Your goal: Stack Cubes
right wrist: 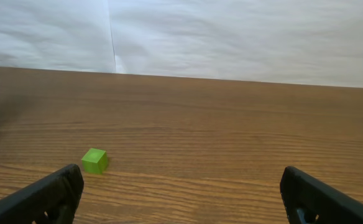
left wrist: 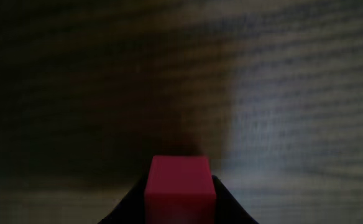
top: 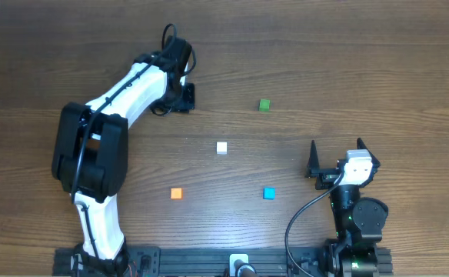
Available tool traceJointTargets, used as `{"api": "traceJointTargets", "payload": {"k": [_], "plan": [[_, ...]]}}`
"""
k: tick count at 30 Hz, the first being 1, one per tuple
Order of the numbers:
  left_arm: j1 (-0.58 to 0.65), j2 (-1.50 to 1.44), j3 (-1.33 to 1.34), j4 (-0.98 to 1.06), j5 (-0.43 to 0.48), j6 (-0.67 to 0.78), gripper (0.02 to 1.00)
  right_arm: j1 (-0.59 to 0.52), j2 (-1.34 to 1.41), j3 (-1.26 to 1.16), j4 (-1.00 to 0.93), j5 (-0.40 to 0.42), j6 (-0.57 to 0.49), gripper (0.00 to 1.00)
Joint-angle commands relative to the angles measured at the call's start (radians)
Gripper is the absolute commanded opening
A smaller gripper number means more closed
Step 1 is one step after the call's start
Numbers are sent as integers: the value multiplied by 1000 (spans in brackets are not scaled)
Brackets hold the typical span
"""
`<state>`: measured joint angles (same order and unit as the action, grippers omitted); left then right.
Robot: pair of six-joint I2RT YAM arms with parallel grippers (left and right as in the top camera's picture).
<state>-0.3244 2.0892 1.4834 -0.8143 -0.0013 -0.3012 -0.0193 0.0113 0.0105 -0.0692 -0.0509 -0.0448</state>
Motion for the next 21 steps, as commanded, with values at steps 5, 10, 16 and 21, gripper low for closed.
{"api": "traceJointTargets", "payload": {"k": [5,10,16,21], "plan": [[-18,-191,112,-185,57,-138,38,-8,-4,-5,-2,-15,3,993],[-117,-272,112,-254,33,-196,38,-8,-4,-5,-2,-15,3,993],[-289,-275,112,-257,-21,-288,38,-8,-4,-5,-2,-15,3,991],[-378,-246,105,-257,-31,-374,38,-8,-4,-5,-2,-15,3,993]]}}
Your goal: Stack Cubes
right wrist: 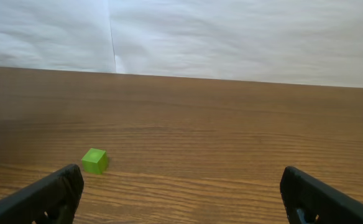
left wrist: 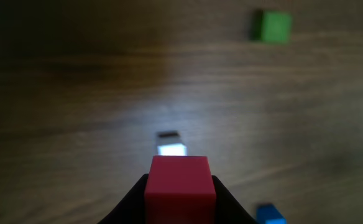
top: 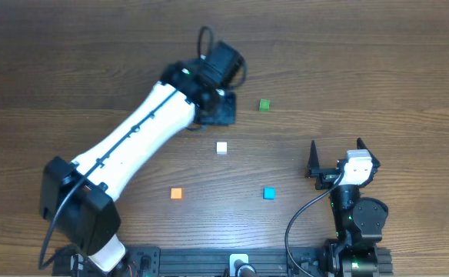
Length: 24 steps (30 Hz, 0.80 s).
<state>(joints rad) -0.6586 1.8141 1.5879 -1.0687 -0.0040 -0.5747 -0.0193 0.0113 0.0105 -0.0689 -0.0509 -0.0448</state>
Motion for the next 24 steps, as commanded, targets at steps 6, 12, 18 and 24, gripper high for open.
{"api": "traceJointTargets", "payload": {"k": [6,12,18,24], "plan": [[-103,89,0,-26,-37,-115,38,-8,-4,-5,-2,-15,3,993],[-94,111,-29,-32,-43,-115,38,-8,-4,-5,-2,-15,3,993],[-90,111,-97,-16,-42,-115,38,-8,-4,-5,-2,-15,3,991],[-90,111,-156,42,-42,-115,38,-8,-4,-5,-2,-15,3,993]]}}
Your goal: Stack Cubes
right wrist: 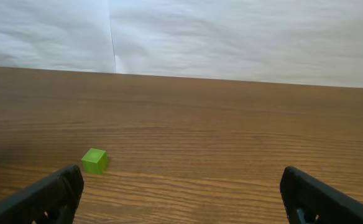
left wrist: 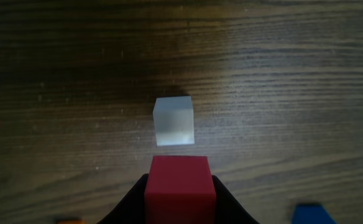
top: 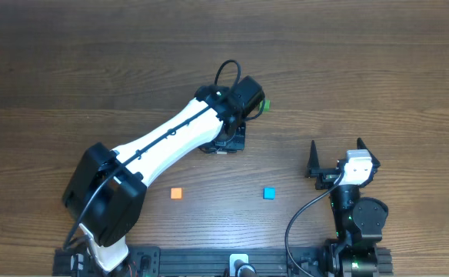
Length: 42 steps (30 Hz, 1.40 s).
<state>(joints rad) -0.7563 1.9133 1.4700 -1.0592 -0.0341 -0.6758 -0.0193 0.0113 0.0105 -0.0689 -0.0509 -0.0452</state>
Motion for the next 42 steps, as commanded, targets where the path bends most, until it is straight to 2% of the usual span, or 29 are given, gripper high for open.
{"api": "traceJointTargets", "payload": {"k": [1,10,42], "plan": [[7,11,-42,37,-12,-14,40,-8,-4,-5,-2,-15,3,993],[7,16,-43,66,-42,-67,40,-8,-4,-5,-2,-15,3,991],[17,82,-46,106,-46,-130,38,-8,-4,-5,-2,-15,3,993]]}}
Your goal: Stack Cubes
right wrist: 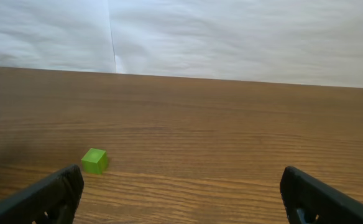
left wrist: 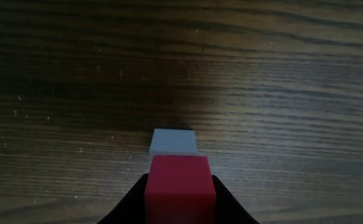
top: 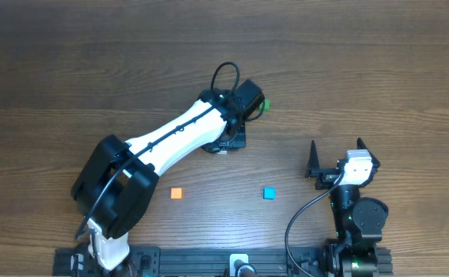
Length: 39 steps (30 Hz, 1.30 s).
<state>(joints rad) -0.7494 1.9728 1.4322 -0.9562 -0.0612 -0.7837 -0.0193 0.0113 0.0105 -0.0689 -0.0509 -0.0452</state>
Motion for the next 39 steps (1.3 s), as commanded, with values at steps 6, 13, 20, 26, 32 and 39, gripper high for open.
{"api": "traceJointTargets", "payload": {"k": [6,13,20,26,32,39], "plan": [[10,25,-8,3,-18,-22,40,-8,-4,-5,-2,-15,3,993],[10,26,-8,2,-6,-22,38,-8,-4,-5,-2,-15,3,991],[10,27,-8,-5,0,-22,38,-8,-4,-5,-2,-15,3,991],[10,36,-8,-6,8,-22,40,-8,-4,-5,-2,-15,3,991],[10,40,-8,-8,7,-22,40,-8,-4,-5,-2,-15,3,991],[10,53,-8,-8,8,-21,38,-8,-4,-5,-2,-15,3,991]]}}
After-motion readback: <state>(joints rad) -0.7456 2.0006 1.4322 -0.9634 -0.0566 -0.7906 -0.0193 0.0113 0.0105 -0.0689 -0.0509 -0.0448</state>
